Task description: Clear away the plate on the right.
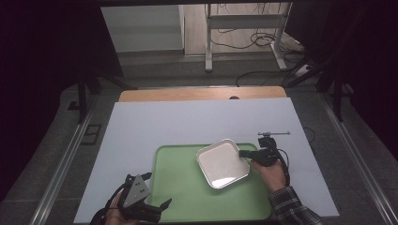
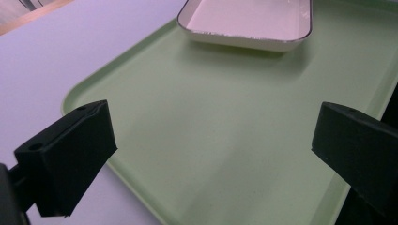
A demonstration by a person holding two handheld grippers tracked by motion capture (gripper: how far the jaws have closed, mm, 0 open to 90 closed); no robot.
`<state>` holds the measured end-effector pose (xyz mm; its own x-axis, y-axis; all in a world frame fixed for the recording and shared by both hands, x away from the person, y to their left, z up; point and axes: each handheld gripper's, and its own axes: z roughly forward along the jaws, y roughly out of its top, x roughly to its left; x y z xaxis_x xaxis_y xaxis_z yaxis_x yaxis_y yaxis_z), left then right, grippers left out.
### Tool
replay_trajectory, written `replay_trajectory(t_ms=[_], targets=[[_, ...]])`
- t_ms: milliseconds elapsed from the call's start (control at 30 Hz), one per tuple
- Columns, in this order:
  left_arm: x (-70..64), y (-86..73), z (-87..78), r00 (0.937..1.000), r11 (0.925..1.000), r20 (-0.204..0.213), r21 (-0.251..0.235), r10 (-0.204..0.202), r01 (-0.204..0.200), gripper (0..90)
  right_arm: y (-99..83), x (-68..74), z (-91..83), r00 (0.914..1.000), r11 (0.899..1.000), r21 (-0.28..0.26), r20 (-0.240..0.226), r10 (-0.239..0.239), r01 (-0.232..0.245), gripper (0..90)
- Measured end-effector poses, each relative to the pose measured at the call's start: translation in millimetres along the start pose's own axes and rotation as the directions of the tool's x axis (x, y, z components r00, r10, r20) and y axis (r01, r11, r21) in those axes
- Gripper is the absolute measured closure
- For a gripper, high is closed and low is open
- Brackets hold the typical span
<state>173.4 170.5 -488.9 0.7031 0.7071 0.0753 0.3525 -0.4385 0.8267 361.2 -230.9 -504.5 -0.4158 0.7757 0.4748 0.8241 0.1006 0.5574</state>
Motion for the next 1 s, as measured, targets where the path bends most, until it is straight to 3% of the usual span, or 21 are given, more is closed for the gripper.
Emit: replay_trajectory(t_ms=[233,367,600,700,733,800,967,1000], targets=[[-0.3,0.1,-0.3,1.0000,1.0000,0.000,-0.005,-0.002,0.002,0.0,-2.3,10.8,13.7,0.9999,1.000,0.023,0.005,-0.012,0.012,87.8],[-0.1,0.2,-0.9,1.0000,1.0000,0.001,-0.007,-0.001,0.001,0.0,-4.0,12.7,18.1,0.9984,0.998,0.032,0.027,-0.050,0.049,86.7],[0.0,0.6,-2.1,1.0000,0.9999,-0.001,-0.012,0.000,0.000,0.0,-1.9,11.3,9.4,0.9916,0.992,0.017,0.034,-0.125,0.124,65.9],[0.1,0.7,-2.4,1.0000,0.9999,-0.002,-0.014,0.000,0.000,0.0,-2.2,14.9,2.0,0.9813,0.982,-0.002,0.029,-0.190,0.191,60.8],[0.2,0.8,-2.5,1.0000,0.9999,-0.001,-0.015,0.000,0.000,0.0,-2.2,14.9,2.0,0.9813,0.982,-0.002,0.029,-0.190,0.191,60.8],[0.1,0.8,-2.5,1.0000,0.9999,-0.001,-0.014,0.000,0.000,0.0,-3.6,20.3,-2.5,0.9717,0.972,-0.010,0.029,-0.234,0.235,58.7],[-0.3,1.0,-2.5,1.0000,0.9999,-0.002,-0.014,0.002,-0.002,0.0,-11.2,33.1,-6.0,0.9394,0.940,0.008,0.022,-0.342,0.342,55.3],[-0.3,1.0,-2.6,1.0000,0.9999,-0.003,-0.014,0.002,-0.002,0.0,-14.0,36.5,-6.4,0.9295,0.930,0.018,0.017,-0.368,0.368,55.2]])
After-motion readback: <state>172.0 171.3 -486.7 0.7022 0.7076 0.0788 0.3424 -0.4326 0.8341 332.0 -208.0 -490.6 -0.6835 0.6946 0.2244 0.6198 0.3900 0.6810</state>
